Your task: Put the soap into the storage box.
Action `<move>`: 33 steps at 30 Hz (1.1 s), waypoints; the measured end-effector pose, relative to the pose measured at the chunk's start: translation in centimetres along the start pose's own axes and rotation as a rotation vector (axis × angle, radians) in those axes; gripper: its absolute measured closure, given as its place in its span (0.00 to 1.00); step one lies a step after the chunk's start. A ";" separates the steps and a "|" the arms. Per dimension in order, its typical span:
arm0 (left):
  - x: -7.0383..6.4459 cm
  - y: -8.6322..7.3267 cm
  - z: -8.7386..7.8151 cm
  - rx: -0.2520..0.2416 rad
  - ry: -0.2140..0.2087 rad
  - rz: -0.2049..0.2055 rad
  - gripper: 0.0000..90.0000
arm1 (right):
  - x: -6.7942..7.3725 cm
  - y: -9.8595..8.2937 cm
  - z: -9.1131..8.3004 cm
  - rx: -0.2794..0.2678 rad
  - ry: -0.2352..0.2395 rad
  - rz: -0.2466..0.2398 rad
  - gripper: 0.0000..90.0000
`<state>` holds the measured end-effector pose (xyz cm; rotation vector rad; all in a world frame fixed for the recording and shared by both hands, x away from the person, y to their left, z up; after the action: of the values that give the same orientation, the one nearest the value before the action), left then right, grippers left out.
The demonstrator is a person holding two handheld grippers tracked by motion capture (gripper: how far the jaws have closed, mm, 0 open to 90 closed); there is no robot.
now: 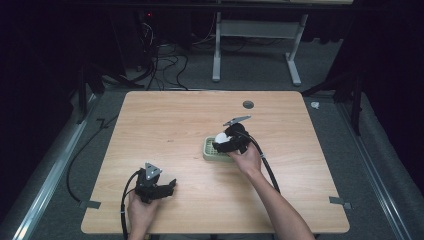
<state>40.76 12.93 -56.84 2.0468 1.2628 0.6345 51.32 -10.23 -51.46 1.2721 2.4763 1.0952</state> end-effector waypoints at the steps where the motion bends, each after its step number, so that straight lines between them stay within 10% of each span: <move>1: 0.0 0.0 0.0 0.000 0.000 0.000 0.22 | 0.0 -0.1 0.1 0.005 -0.002 -0.001 0.26; 33: 0.0 0.0 0.0 0.000 -0.001 -0.001 0.22 | -0.5 -1.1 2.2 0.045 -0.009 0.012 0.26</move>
<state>40.75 12.92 -56.84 2.0462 1.2635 0.6332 51.86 -9.86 -53.88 1.3029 2.5037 1.0398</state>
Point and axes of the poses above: each handheld gripper's, and its own axes: z roughly forward along the jaws, y roughly out of its top, x roughly to its left, the point moved 9 cm from there along z, roughly forward along the jaws, and after that the axes turned 7 degrees about y, right-handed, at the moved point
